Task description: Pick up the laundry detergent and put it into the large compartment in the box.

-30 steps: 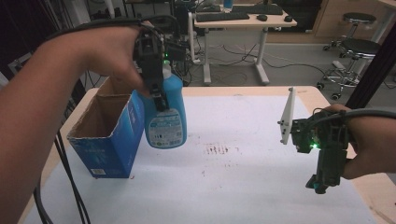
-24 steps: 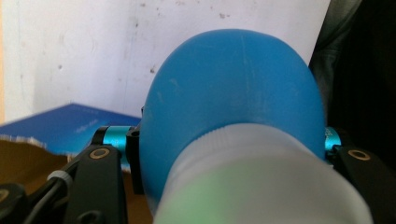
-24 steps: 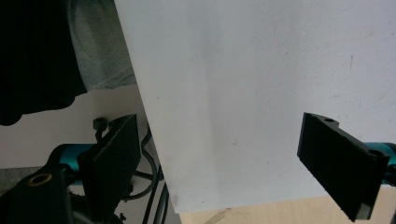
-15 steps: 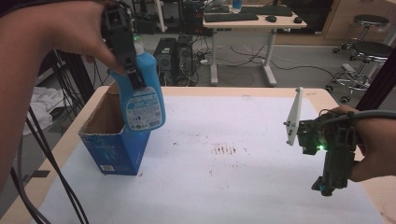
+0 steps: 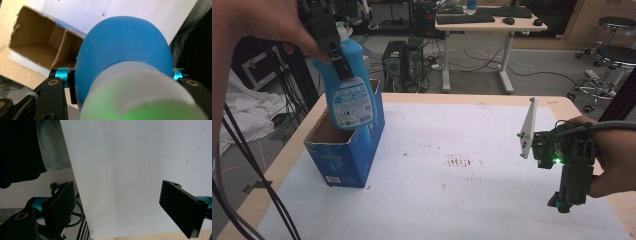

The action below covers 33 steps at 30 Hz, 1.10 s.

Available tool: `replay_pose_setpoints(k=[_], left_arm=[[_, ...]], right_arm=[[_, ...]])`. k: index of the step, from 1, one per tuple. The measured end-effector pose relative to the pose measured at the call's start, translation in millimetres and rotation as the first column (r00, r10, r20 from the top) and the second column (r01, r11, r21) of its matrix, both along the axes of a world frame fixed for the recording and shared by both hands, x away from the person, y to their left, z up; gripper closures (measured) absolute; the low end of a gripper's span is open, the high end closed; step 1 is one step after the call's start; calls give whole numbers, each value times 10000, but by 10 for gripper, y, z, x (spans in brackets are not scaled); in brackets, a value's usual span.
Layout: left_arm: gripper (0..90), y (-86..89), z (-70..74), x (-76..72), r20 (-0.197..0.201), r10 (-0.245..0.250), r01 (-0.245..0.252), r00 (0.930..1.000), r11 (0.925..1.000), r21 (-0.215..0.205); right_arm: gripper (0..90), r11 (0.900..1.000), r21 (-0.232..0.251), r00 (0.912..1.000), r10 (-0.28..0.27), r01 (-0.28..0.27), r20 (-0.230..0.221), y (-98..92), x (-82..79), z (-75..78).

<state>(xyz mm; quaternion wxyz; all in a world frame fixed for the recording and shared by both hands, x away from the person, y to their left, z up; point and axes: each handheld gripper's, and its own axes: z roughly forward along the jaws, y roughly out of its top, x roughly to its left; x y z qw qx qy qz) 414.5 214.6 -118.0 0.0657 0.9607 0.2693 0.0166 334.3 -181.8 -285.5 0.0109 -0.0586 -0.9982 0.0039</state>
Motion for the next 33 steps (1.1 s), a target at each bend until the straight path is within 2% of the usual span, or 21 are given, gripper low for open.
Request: replay_pose_setpoints(k=[6, 9, 14, 21, 28, 30, 31, 33], left_arm=[[400, 169, -4, 68, -12, 751, -751, 9972, 9971, 141], [400, 227, -43, 102, -30, 1306, -1304, 9914, 9908, 360], [399, 299, -171, 169, -149, 1918, -1905, 9813, 9797, 628], [399, 338, -366, 203, -349, 2222, -2197, 9744, 9734, 649], [400, 329, -606, 210, -531, 2130, -2095, 9756, 9757, 644], [399, 337, -736, 217, -624, 2280, -2246, 9717, 9728, 571], [399, 337, -736, 217, -624, 2280, -2246, 9717, 9728, 571], [400, 345, -833, 224, -718, 2336, -2296, 9697, 9714, 599]], right_arm=[[127, 10000, -18, 10000, -1, 1, -26, 4, 8, -3], [128, 10000, -23, 10000, -16, 16, -31, 4, 13, -7], [128, 10000, -23, 10000, -15, 15, -42, 1, 27, -17], [127, 10000, -23, 10000, -27, 27, -51, 12, 30, -20], [127, 10000, -33, 10000, 21, -21, -56, 27, 29, -23], [128, 10000, -27, 10000, 1, -1, -57, 29, 23, -28], [128, 10000, -27, 10000, 1, -1, -57, 29, 23, -28], [128, 10000, -20, 10000, 22, -23, -71, 26, 23, -35]])
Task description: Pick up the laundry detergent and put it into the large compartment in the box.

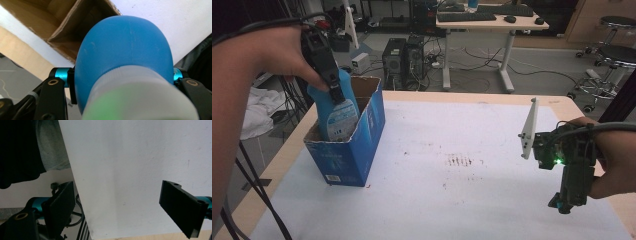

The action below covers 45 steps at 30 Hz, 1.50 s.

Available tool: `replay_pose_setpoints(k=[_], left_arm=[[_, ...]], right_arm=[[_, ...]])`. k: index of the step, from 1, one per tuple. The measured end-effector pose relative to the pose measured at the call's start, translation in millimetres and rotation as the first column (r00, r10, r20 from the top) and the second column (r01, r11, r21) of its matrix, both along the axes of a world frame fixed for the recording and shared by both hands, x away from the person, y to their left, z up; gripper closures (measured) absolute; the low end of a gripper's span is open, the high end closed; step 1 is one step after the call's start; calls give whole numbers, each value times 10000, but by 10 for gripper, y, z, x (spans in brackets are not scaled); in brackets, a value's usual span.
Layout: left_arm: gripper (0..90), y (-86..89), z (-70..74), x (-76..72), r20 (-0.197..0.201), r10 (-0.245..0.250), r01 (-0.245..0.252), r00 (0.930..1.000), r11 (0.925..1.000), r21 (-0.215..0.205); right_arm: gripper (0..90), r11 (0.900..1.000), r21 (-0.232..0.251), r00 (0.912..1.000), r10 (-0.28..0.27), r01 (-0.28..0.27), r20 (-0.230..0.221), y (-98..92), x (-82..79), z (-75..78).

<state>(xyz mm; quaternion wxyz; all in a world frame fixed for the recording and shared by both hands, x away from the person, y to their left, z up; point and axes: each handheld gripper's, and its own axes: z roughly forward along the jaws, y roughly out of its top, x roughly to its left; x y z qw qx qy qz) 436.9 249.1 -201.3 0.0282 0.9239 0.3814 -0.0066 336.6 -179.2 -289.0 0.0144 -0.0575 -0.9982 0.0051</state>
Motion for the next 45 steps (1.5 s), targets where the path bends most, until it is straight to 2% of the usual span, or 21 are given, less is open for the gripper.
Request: replay_pose_setpoints(k=[4, 6, 8, 12, 17, 18, 20, 22, 28, 30, 33, 40, 45], left_arm=[[400, 11, -210, 17, -155, 145, -144, 9998, 9999, 53], [399, 9, -245, 19, -159, 172, -170, 9997, 9998, 101], [399, 0, -354, 29, -195, 127, -123, 9997, 9998, 160], [399, -4, -464, 36, -327, 23, -14, 9995, 9996, 283], [400, -5, -598, 43, -378, -84, 93, 9992, 9997, 223], [400, -14, -693, 51, -354, -307, 319, 9989, 9989, 348], [400, -16, -723, 54, -341, -375, 386, 9987, 9987, 327], [399, -26, -795, 56, -299, -728, 739, 9969, 9965, 381], [399, -29, -899, 70, -362, -938, 951, 9949, 9948, 358], [399, -24, -896, 66, -245, -898, 903, 9957, 9957, 217], [399, 3, -899, 71, -359, -938, 946, 9949, 9953, 218], [394, 56, -910, 51, -262, -975, 975, 9949, 9952, 20], [388, 70, -905, 37, -88, -1117, 1118, 9937, 9937, 54]], right_arm=[[128, 10000, -3, 10000, -38, 38, -1, -7, 0, -10], [128, 10000, 7, 10000, -31, 31, 23, -7, 1, -13], [128, 10000, 9, 10000, -20, 20, 16, -7, 2, -15], [128, 10000, 11, 10000, -11, 12, -17, -9, 2, -24], [128, 10000, 4, 10000, -40, 40, -52, -17, 2, -43], [128, 10000, 18, 10000, -55, 56, -61, -27, 5, -52], [128, 10000, 29, 10000, -47, 47, -57, -30, 8, -54], [128, 10000, 21, 10000, -46, 46, -84, -38, 11, -59], [128, 9999, 17, 9999, -116, 116, -107, -51, 12, -65], [128, 9999, 5, 9998, -154, 154, -117, -52, 11, -67], [128, 9999, -10, 9998, -136, 136, -144, -56, 20, -82], [128, 9999, 33, 9998, -150, 150, -160, -38, 34, -90], [128, 10000, 19, 9999, -79, 80, -149, -14, 38, -100]])
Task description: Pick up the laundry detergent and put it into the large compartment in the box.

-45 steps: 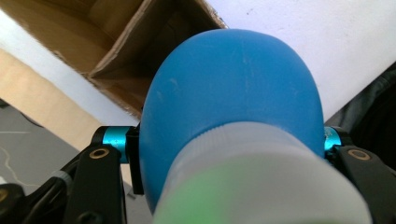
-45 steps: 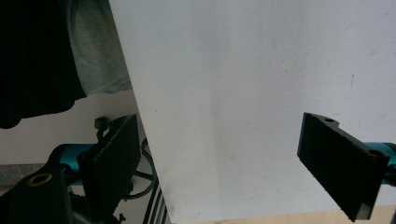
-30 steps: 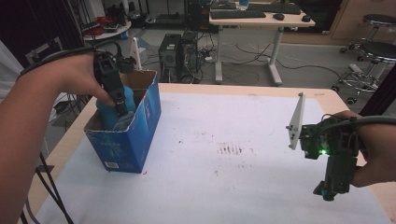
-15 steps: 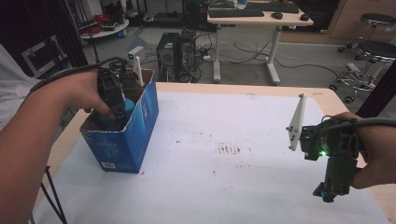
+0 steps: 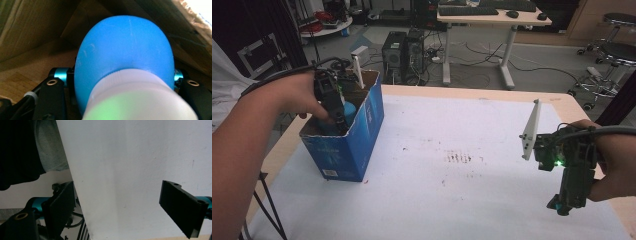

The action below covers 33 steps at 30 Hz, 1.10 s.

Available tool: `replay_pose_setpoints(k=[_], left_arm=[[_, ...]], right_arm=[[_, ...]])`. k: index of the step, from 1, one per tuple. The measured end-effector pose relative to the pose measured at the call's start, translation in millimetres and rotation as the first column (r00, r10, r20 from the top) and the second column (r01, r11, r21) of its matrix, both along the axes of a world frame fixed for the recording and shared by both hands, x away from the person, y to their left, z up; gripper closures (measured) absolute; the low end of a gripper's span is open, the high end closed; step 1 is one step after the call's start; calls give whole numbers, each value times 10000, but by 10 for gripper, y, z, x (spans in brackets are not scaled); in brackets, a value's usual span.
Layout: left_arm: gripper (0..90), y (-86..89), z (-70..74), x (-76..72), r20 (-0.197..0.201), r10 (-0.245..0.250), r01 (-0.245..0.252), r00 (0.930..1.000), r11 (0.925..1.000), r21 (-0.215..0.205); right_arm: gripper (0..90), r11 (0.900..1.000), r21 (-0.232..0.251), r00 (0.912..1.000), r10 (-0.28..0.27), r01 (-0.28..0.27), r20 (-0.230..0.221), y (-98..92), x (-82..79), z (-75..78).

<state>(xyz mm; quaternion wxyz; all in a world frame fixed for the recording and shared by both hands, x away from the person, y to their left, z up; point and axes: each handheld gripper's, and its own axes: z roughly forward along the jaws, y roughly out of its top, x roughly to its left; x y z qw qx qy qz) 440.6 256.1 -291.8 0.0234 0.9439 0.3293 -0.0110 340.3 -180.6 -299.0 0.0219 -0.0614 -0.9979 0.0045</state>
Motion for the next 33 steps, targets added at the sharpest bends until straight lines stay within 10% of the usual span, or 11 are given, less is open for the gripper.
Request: replay_pose_setpoints(k=[33], left_arm=[[278, -24, 239, -61, 433, -605, 585, 9972, 9972, 469]], right_arm=[[128, 9999, 30, 9999, 111, -111, -12, 3, 0, 10]])
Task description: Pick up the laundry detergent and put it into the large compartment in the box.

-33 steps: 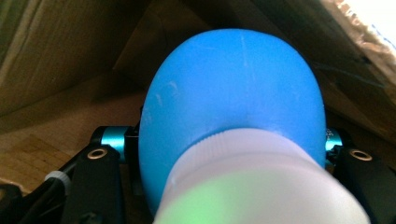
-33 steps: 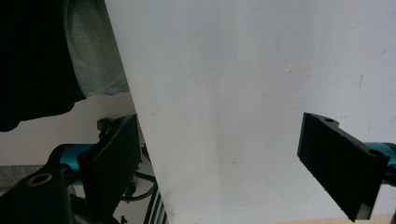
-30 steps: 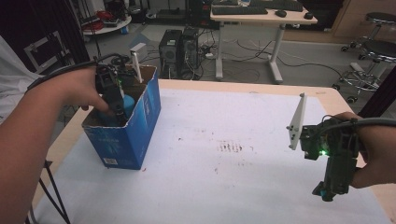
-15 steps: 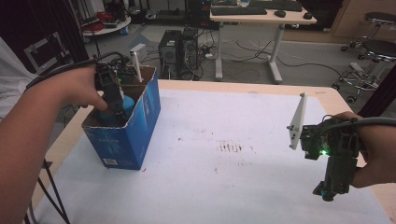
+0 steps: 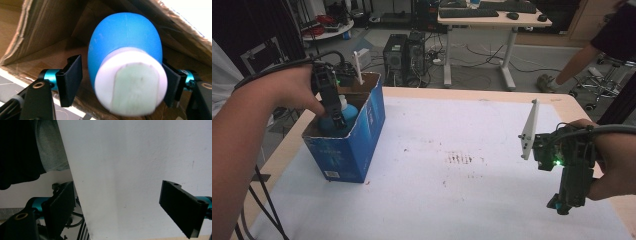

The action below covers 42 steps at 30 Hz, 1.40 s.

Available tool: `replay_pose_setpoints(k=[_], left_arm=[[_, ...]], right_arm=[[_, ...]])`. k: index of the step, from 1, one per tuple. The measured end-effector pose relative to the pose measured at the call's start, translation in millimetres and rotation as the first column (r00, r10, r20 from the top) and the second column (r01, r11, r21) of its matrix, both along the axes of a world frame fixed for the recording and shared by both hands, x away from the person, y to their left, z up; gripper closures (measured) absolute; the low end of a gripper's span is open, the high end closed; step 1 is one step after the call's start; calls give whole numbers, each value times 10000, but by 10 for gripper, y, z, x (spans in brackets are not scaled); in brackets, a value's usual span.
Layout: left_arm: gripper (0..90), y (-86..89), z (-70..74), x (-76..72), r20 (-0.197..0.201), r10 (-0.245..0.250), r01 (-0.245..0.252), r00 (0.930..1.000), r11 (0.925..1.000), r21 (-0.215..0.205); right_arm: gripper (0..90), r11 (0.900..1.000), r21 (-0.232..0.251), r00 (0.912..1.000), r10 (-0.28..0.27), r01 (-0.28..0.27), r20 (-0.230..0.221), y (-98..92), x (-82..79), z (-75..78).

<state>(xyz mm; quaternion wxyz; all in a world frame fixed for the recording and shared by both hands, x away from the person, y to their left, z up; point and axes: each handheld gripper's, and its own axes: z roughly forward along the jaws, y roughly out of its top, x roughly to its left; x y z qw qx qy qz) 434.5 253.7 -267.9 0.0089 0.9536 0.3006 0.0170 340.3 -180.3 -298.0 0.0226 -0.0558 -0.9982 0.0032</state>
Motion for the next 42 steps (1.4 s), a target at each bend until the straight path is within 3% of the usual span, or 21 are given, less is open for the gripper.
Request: replay_pose_setpoints(k=[18, 20, 29, 42], left_arm=[[218, -19, 308, -79, 228, -46, 47, 9997, 10000, -70], [217, -35, 407, -99, 252, -181, 183, 9995, 9998, -103], [171, -113, 575, -148, 232, -459, 463, 9987, 9988, -155], [131, -380, 796, -244, 100, -1385, 1387, 9903, 9901, -194]], right_arm=[[127, 10000, -12, 10000, -21, 21, 47, -1, -2, 37], [128, 10000, 19, 10000, 21, -21, 76, -1, 1, 45], [128, 10000, -17, 10000, 35, -35, 74, 25, 1, 57], [128, 10000, -53, 10000, -18, 19, 48, 41, 11, 77]])
